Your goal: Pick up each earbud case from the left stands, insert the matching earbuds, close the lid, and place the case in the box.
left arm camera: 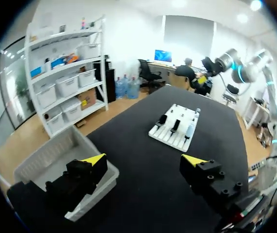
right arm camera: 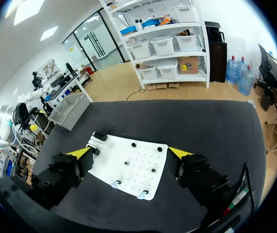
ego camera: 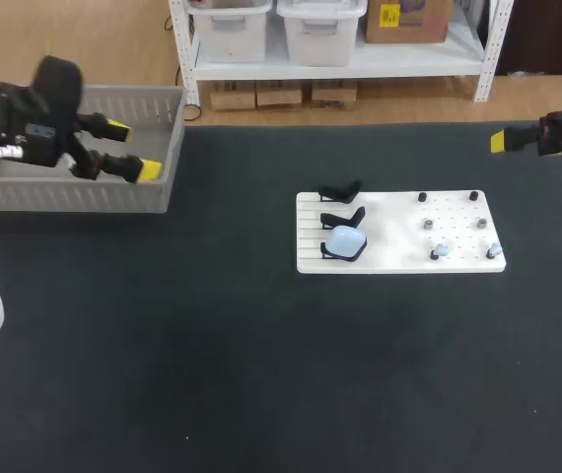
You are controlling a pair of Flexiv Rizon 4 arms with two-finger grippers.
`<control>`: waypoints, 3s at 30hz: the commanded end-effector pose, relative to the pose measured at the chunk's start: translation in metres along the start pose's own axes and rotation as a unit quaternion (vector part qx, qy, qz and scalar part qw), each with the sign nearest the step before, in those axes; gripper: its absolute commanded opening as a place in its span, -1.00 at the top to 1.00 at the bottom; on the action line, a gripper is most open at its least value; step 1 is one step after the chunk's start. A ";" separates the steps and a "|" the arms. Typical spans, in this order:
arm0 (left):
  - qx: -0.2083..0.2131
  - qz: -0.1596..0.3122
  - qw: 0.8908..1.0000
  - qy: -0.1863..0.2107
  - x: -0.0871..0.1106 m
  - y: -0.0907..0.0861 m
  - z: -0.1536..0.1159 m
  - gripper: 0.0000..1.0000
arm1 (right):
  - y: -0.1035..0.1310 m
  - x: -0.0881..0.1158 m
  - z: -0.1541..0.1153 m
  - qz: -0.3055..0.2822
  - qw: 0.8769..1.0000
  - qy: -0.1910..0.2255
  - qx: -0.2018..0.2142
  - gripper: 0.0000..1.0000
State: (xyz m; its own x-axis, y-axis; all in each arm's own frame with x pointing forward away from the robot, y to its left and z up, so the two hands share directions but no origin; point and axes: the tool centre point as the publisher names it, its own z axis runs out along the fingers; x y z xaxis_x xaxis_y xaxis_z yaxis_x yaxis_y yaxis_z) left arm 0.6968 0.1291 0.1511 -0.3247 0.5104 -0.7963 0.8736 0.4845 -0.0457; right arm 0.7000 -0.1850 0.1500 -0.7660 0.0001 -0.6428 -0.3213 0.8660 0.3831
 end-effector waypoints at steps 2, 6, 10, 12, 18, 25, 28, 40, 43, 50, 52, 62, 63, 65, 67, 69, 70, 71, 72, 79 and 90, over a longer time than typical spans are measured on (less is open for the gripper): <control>0.064 0.049 0.997 -0.007 -0.001 -0.009 0.023 -1.00 | 0.000 0.000 0.000 0.000 1.000 0.000 0.000 -1.00; 0.080 0.095 0.992 -0.006 0.000 -0.022 0.033 -1.00 | 0.000 0.000 0.000 0.000 1.000 0.000 0.000 -1.00; 0.085 0.090 0.992 -0.009 0.001 -0.023 0.035 -1.00 | 0.000 0.000 0.000 0.000 1.000 0.000 0.000 -1.00; 0.085 0.090 0.992 -0.009 0.001 -0.023 0.035 -1.00 | 0.000 0.000 0.000 0.000 1.000 0.000 0.000 -1.00; 0.085 0.090 0.992 -0.009 0.001 -0.023 0.035 -1.00 | 0.000 0.000 0.000 0.000 1.000 0.000 0.000 -1.00; 0.100 0.094 0.990 -0.024 -0.001 -0.030 0.041 -1.00 | 0.000 0.000 0.000 0.000 1.000 0.000 0.000 -1.00; 0.120 0.125 0.984 -0.032 -0.005 -0.045 0.054 -1.00 | 0.000 0.000 0.000 0.000 1.000 0.000 0.000 -1.00; 0.175 0.167 0.969 -0.039 -0.009 -0.076 0.093 -1.00 | 0.000 0.000 0.000 0.000 1.000 0.000 0.000 -1.00; 0.189 0.185 0.963 -0.044 -0.010 -0.083 0.105 -1.00 | 0.000 0.000 0.000 0.000 1.000 0.000 0.000 -1.00; 0.199 0.196 0.959 -0.048 -0.011 -0.094 0.132 -1.00 | 0.000 0.000 0.000 0.000 1.000 0.000 0.000 -1.00; 0.206 0.199 0.957 -0.051 -0.011 -0.097 0.140 -1.00 | 0.000 0.000 0.000 0.000 1.000 0.000 0.000 -1.00; 0.217 0.202 0.954 -0.050 -0.006 -0.114 0.166 -1.00 | 0.000 0.000 0.000 0.000 1.000 0.000 0.000 -1.00; 0.217 0.202 0.954 -0.050 -0.006 -0.114 0.166 -1.00 | 0.000 0.000 0.000 0.000 1.000 0.000 0.000 -1.00; 0.217 0.202 0.954 -0.050 -0.006 -0.114 0.166 -1.00 | 0.000 0.000 0.000 0.000 1.000 0.000 0.000 -1.00; 0.217 0.202 0.954 -0.050 -0.006 -0.114 0.166 -1.00 | 0.000 0.000 0.000 0.000 1.000 0.000 0.000 -1.00; 0.217 0.202 0.954 -0.050 -0.006 -0.114 0.166 -1.00 | 0.000 0.000 0.000 0.000 1.000 0.000 0.000 -1.00; 0.217 0.202 0.954 -0.050 -0.006 -0.114 0.166 -1.00 | 0.000 0.000 0.000 0.000 1.000 0.000 0.000 -1.00; 0.217 0.202 0.954 -0.050 -0.006 -0.114 0.166 -1.00 | 0.000 0.000 0.000 0.000 1.000 0.000 0.000 -1.00; 0.217 0.202 0.954 -0.050 -0.006 -0.114 0.166 -1.00 | 0.000 0.000 0.000 0.000 1.000 0.000 0.000 -1.00; 0.222 0.187 0.955 -0.060 -0.003 -0.126 0.172 -1.00 | 0.000 0.000 0.000 0.000 1.000 0.000 0.000 -1.00; 0.232 0.199 0.950 -0.063 -0.005 -0.144 0.196 -1.00 | 0.000 0.000 0.000 0.000 1.000 0.000 0.000 -1.00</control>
State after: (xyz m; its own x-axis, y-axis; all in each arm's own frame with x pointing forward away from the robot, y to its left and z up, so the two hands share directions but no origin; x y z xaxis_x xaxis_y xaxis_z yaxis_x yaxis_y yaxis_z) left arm 0.6392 -0.0775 0.0482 0.0830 0.4921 -0.8666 0.9938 -0.1057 0.0351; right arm 0.7000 -0.1851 0.1500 -0.7660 0.0002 -0.6428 -0.3213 0.8660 0.3831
